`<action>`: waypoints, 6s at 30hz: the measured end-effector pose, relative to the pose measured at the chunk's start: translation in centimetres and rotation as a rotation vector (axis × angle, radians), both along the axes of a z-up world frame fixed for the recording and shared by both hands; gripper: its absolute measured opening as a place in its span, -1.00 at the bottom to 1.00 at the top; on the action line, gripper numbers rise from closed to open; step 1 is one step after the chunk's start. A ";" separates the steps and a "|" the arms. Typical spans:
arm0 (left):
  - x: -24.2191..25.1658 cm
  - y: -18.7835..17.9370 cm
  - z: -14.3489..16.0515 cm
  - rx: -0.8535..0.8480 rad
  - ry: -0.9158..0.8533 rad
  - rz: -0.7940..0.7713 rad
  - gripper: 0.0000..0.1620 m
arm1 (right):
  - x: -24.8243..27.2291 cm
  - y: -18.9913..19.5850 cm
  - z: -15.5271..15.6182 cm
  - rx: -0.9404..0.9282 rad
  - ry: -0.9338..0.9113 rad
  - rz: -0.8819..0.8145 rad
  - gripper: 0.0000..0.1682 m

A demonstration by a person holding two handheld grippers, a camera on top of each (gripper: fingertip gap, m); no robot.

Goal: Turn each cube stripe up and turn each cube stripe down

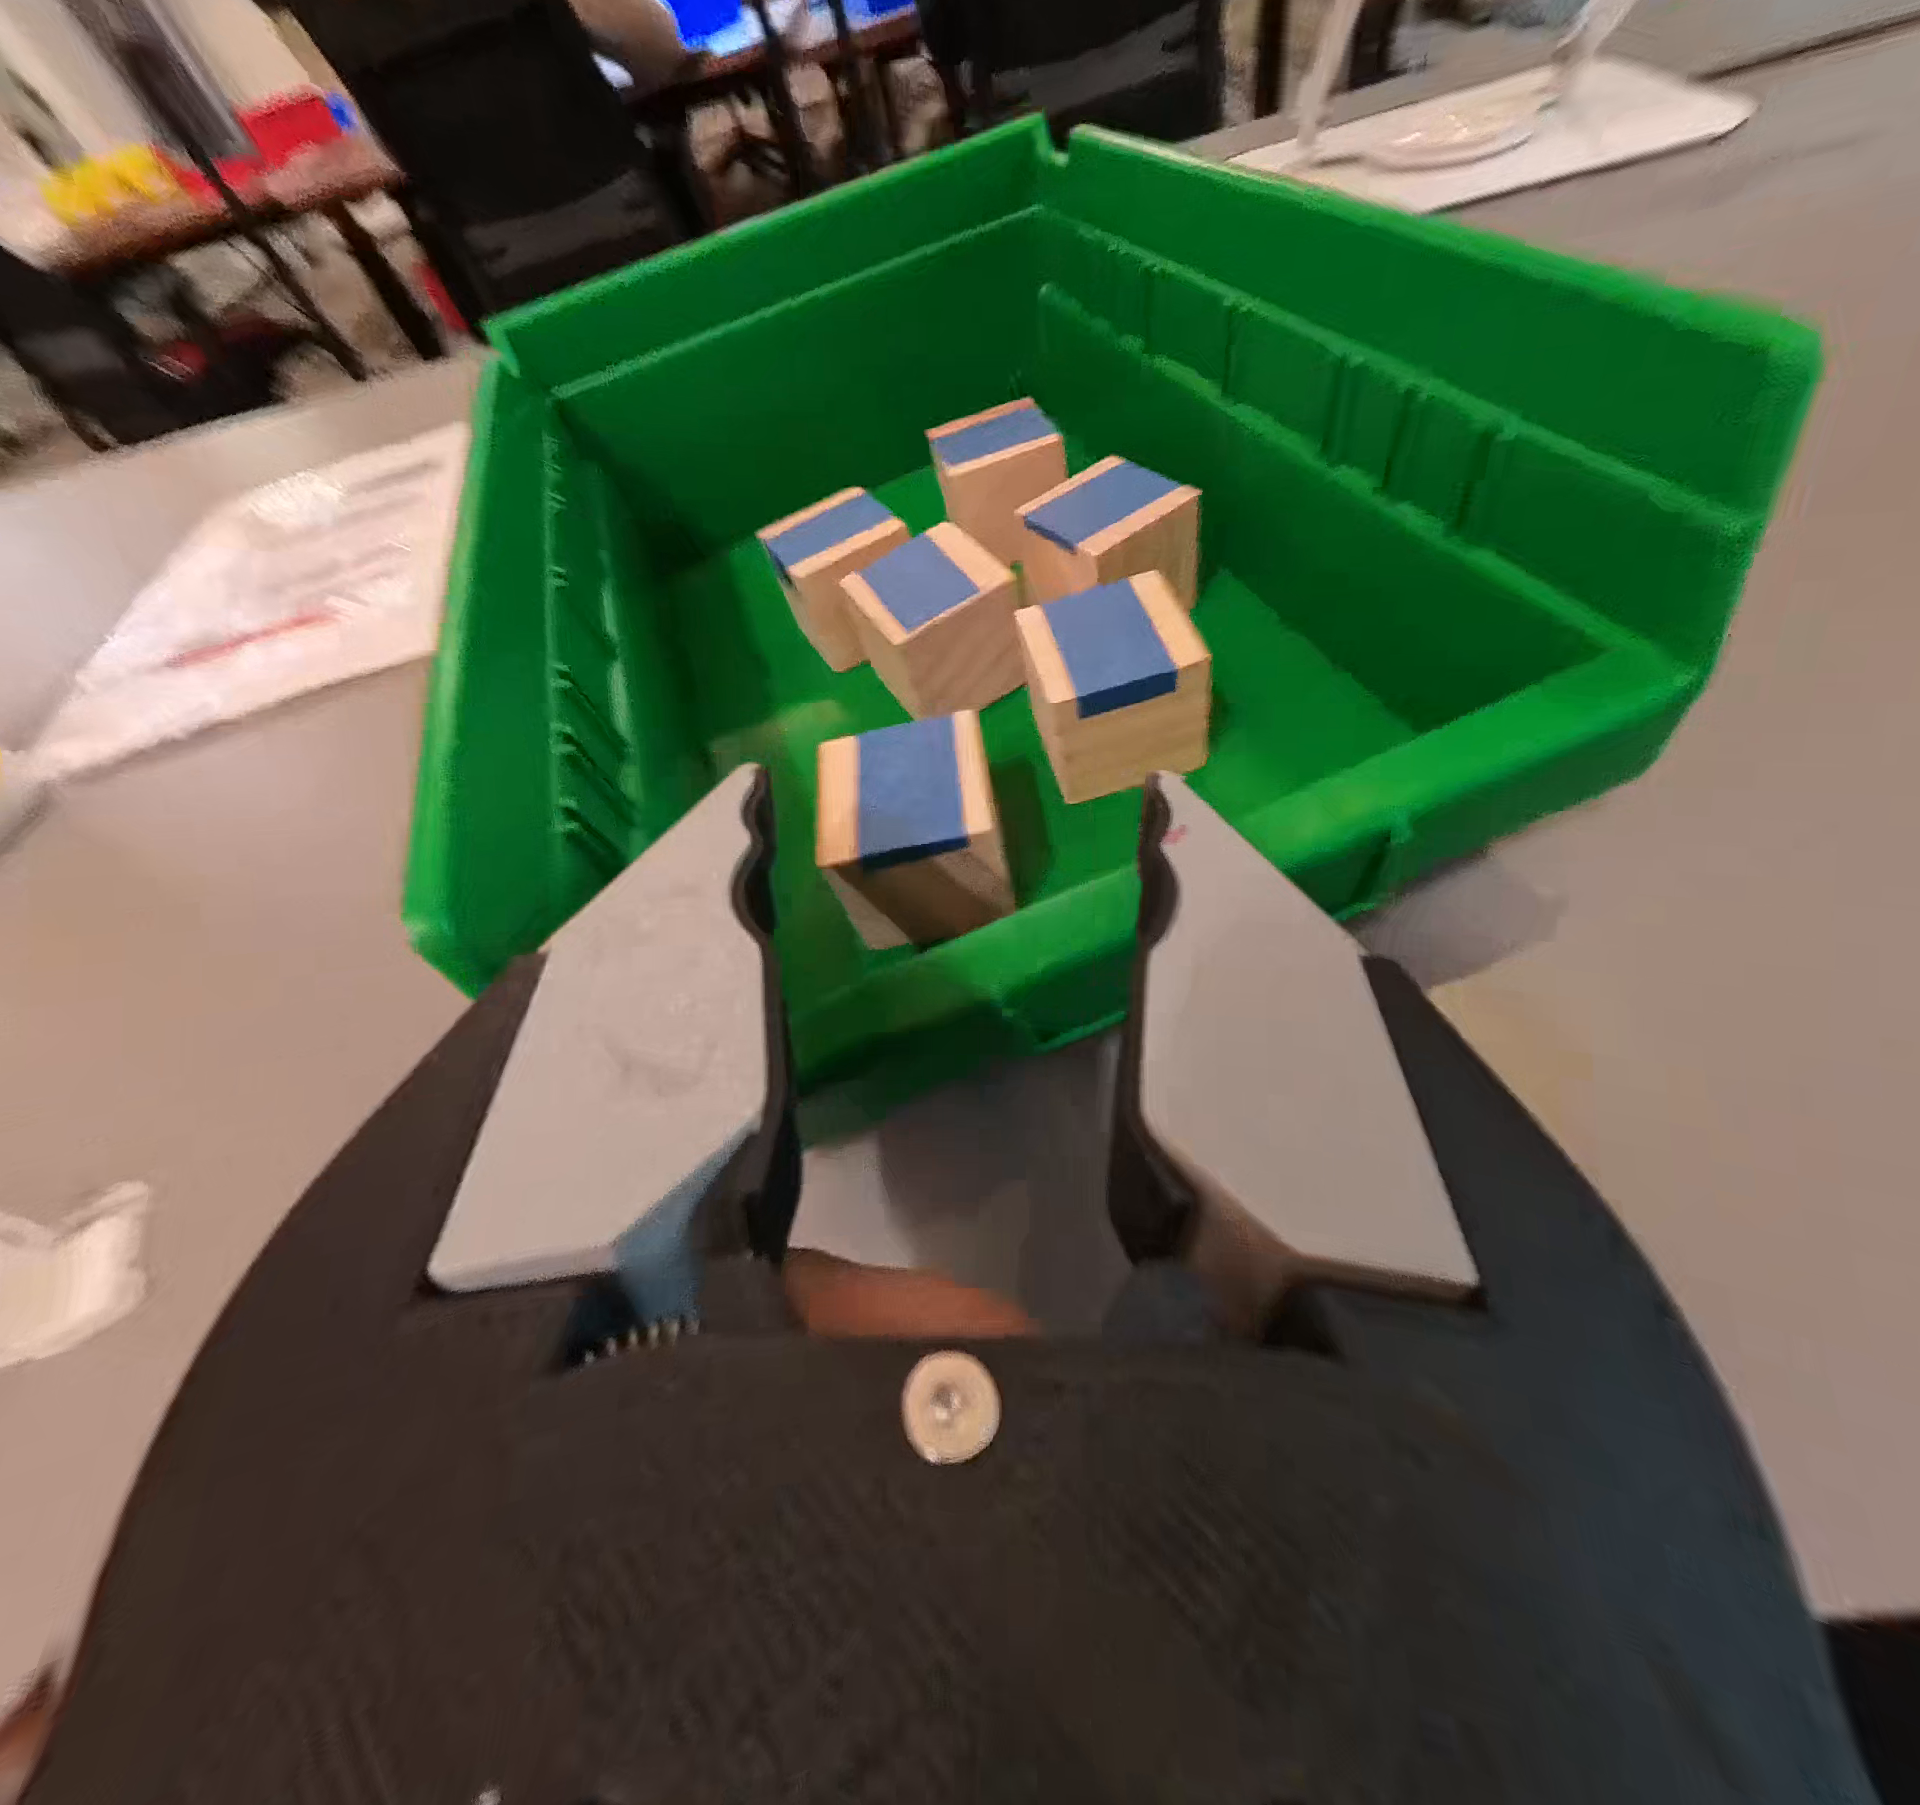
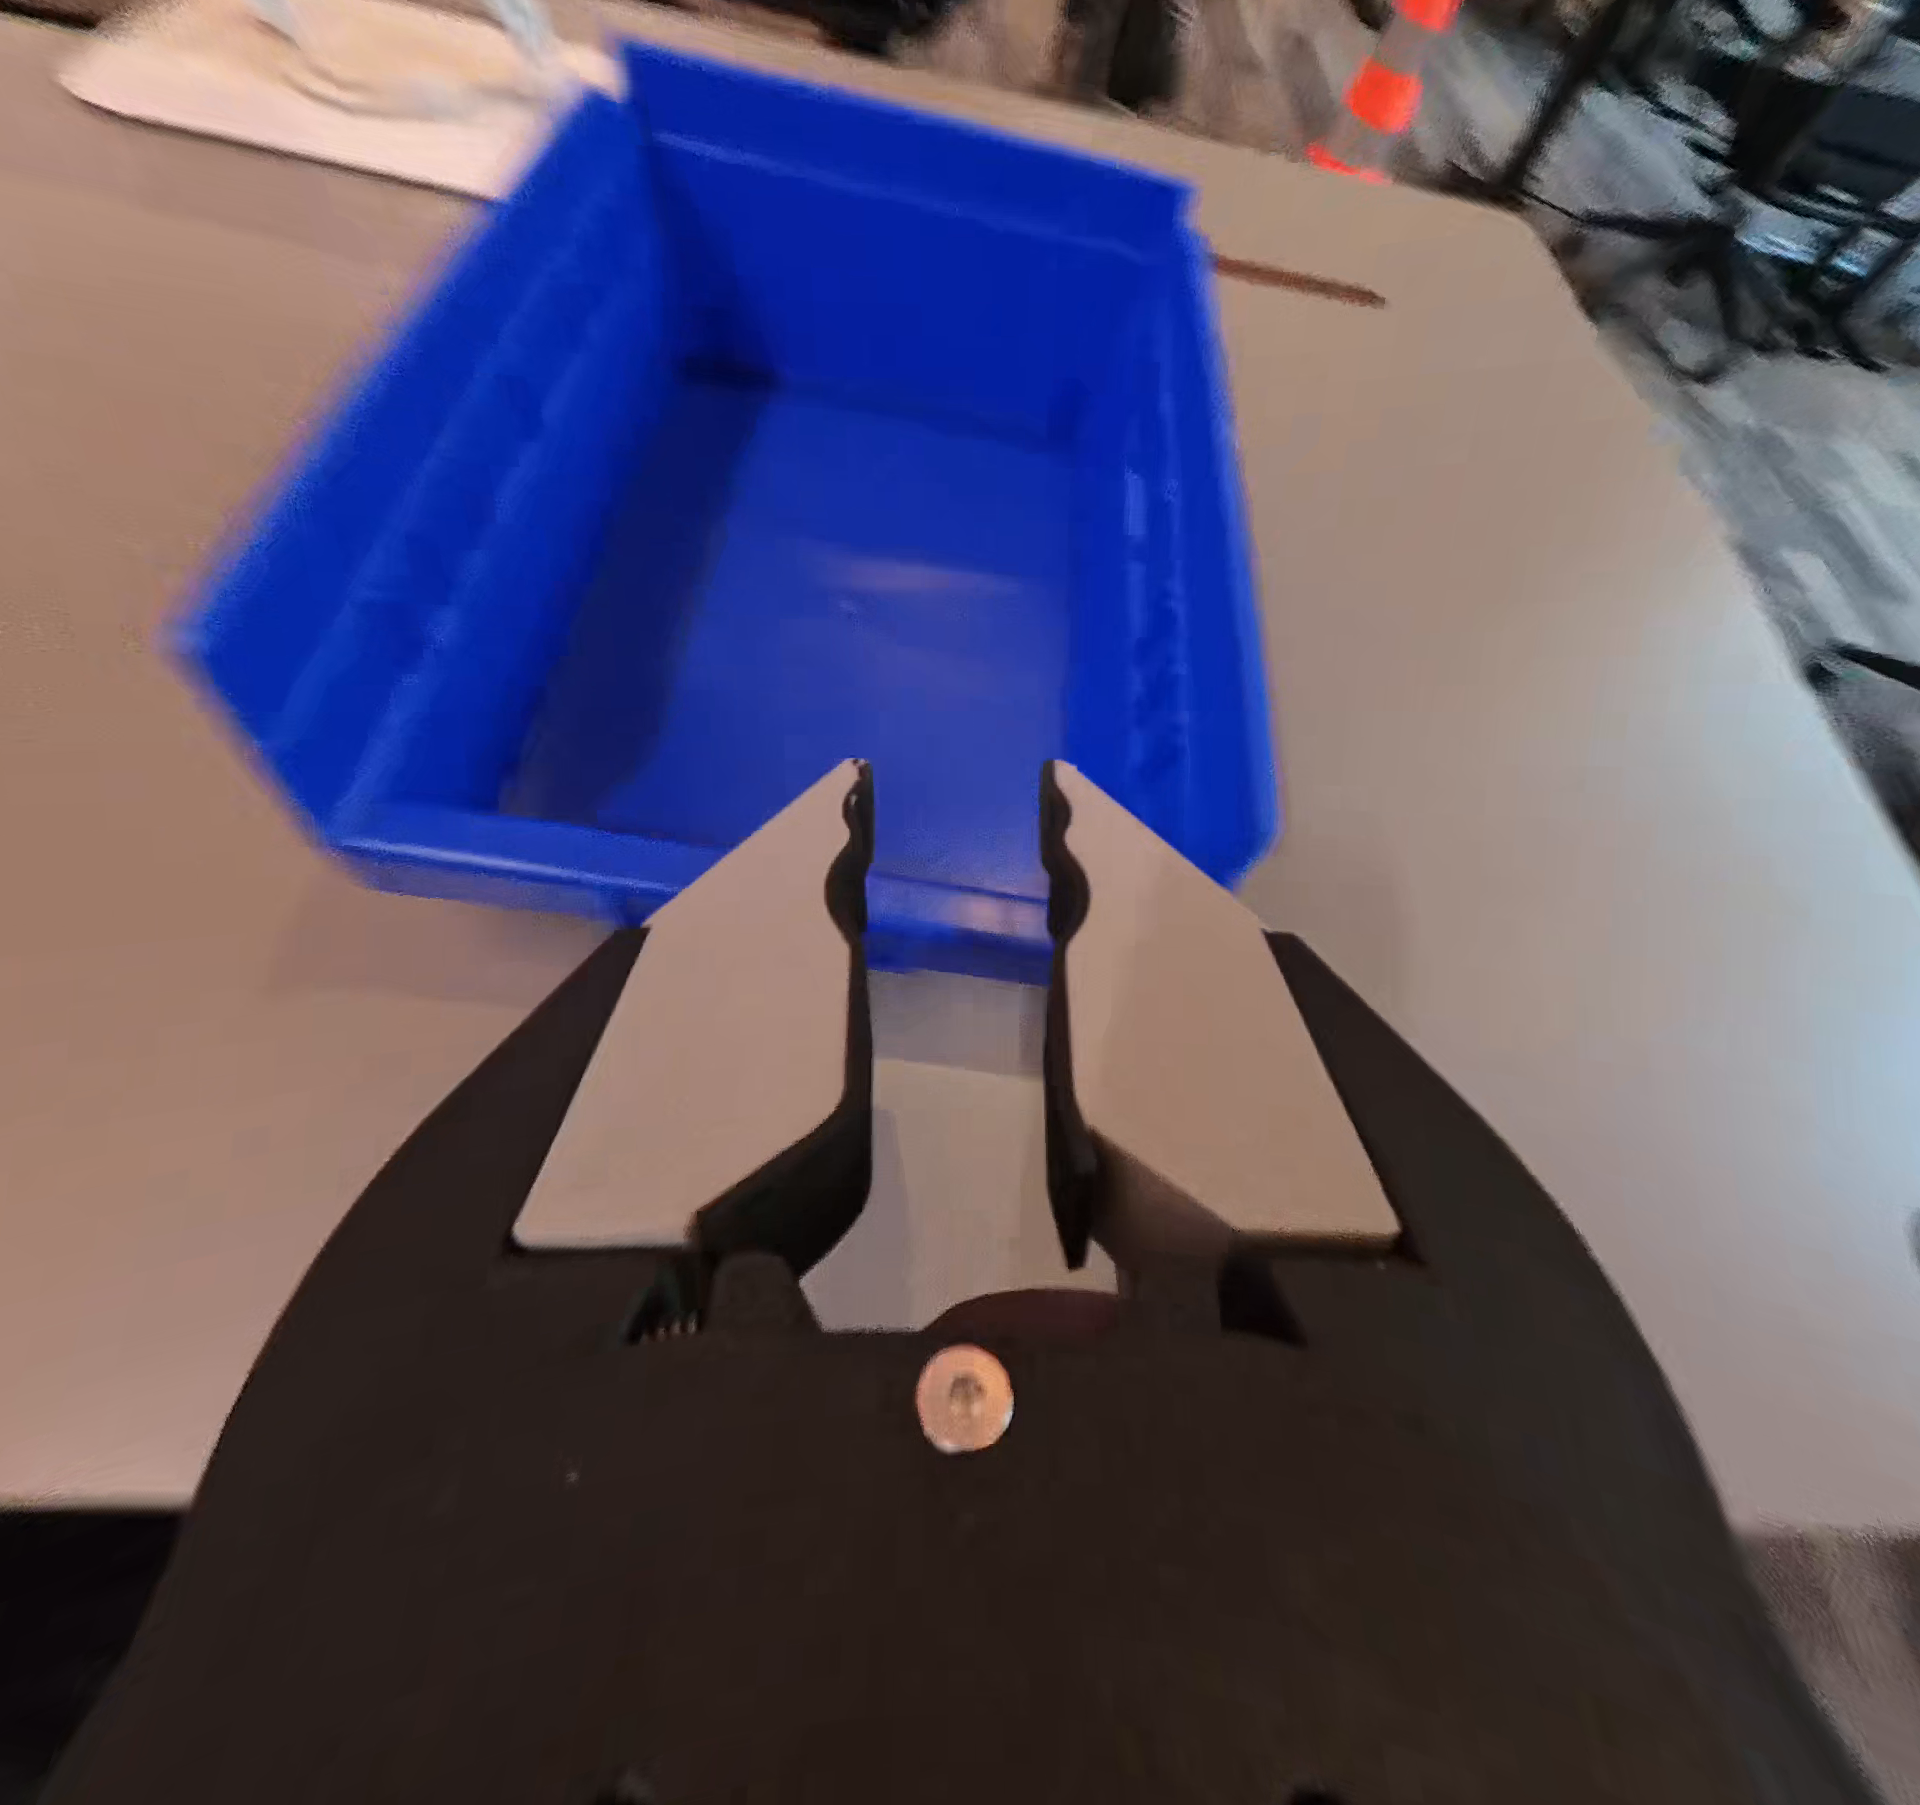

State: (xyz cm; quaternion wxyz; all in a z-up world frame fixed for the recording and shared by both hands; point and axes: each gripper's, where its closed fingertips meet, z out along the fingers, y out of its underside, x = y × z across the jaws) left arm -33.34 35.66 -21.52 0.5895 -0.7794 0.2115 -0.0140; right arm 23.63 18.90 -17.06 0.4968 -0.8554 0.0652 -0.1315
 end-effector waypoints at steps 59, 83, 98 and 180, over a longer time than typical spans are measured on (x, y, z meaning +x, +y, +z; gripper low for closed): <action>-1.2 -1.6 9.7 0.206 -0.238 -0.024 -0.63 | -8.1 1.0 4.3 0.154 0.025 0.280 -0.64; 2.8 -1.1 5.6 0.030 -0.176 -0.092 -0.67 | -8.2 0.7 6.5 0.305 0.203 0.335 -0.58; 1.6 0.0 4.0 -0.064 -0.206 0.036 -0.73 | -8.0 1.5 4.9 0.257 0.206 0.317 -0.47; -3.5 5.8 -4.1 -0.765 0.248 -0.194 -0.50 | -8.7 2.9 1.9 0.159 0.224 0.356 -0.39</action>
